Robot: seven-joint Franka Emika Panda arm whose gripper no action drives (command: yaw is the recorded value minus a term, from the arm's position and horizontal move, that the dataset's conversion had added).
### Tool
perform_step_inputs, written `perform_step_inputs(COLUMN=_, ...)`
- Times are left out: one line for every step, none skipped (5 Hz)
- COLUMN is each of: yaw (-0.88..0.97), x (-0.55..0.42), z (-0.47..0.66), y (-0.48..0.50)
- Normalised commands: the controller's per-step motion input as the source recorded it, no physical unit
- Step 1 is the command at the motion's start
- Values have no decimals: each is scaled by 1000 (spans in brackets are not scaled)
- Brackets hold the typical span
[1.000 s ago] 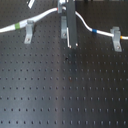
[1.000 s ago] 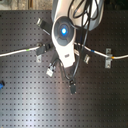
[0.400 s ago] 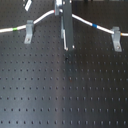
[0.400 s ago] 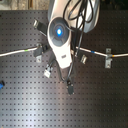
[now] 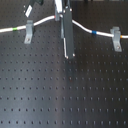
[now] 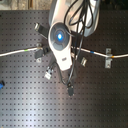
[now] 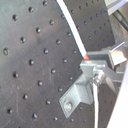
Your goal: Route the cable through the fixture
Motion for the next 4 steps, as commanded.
perform_step_inputs(yaw=-97, x=5, z=377, y=13)
perform_step_inputs(yaw=-86, x=1, z=336, y=11)
perform_step_inputs(yaw=-3, x=-96, z=260, y=-25)
perform_step_inputs(yaw=0, x=-98, z=251, y=-21)
